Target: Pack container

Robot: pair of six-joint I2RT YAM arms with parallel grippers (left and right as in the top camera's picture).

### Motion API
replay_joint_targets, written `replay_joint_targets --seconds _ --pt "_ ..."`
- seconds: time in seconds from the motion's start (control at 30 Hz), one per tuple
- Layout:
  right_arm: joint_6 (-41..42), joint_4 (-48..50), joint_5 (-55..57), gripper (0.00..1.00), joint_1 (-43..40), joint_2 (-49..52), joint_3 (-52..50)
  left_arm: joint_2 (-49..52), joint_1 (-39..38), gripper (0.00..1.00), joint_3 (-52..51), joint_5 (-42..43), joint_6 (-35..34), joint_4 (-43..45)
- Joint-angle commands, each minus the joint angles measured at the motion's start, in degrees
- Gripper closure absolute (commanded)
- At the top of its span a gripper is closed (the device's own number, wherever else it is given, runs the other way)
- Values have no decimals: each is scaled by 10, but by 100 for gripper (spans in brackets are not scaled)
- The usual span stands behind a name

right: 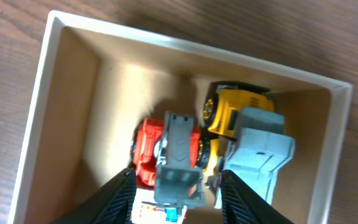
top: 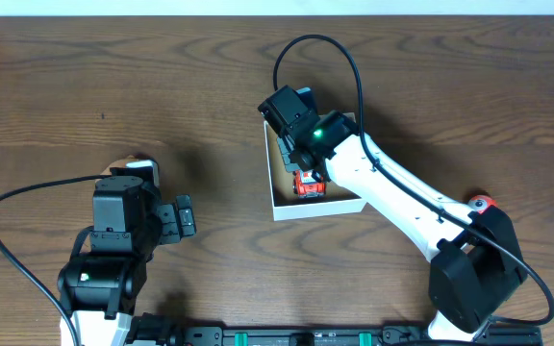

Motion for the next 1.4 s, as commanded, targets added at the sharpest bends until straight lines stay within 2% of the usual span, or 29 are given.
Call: replay_joint_targets --seconds 0.0,0.2,0.3,0.97,1.2,1.37 --pt "-17 -2 -31 59 -2 -12 8 0 -1 2 14 -1 -4 -1" --pt "-26 -18 -71 76 -1 -12 3 0 -1 2 14 -1 -4 -1" --pt "-23 -24 -75 80 1 -11 -6 0 -1 2 14 -1 -4 -1" --pt "-9 -10 -75 80 2 -10 -46 0 -1 2 14 -1 -4 -1" --pt "-51 30 -66 78 2 -10 -12 0 -1 2 14 0 -4 -2" --pt "-113 23 -118 78 2 -10 9 0 -1 2 14 0 -4 -1"
